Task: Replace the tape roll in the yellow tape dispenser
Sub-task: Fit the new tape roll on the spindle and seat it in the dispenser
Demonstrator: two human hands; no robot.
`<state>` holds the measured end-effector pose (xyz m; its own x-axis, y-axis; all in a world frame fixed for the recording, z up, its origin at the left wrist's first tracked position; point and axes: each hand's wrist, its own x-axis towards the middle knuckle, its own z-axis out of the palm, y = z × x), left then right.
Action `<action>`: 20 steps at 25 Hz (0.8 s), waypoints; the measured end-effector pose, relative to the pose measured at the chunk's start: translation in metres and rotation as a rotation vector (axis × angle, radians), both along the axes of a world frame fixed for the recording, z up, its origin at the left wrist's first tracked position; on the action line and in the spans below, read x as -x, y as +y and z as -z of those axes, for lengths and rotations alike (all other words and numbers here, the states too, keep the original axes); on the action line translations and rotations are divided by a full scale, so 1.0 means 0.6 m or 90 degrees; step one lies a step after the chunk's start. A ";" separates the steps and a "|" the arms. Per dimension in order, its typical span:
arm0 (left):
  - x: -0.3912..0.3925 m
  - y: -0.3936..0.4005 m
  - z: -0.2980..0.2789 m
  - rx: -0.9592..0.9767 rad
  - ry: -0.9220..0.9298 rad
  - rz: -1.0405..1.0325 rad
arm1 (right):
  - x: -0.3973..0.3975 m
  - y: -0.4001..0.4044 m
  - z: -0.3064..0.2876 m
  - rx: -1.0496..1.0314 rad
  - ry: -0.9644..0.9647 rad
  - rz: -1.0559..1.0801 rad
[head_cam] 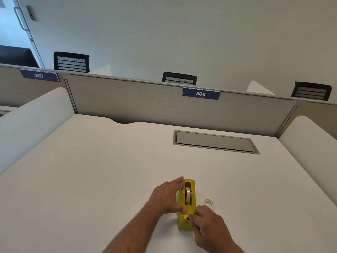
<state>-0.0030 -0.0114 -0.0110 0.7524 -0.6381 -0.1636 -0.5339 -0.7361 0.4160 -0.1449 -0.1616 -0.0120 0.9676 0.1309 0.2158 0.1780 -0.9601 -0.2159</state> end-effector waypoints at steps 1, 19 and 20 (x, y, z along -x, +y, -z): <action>0.000 0.000 0.000 0.000 -0.003 -0.002 | 0.002 0.002 -0.001 0.009 0.001 -0.005; 0.006 -0.003 -0.005 -0.021 -0.005 -0.006 | 0.026 0.021 0.000 -0.017 -0.001 0.050; 0.008 -0.001 -0.007 -0.015 -0.001 -0.004 | 0.024 0.022 0.001 -0.026 0.017 0.048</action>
<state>-0.0080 -0.0122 -0.0067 0.7570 -0.6289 -0.1773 -0.5295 -0.7494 0.3975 -0.1596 -0.1484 -0.0125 0.9799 0.0489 0.1936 0.0990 -0.9610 -0.2583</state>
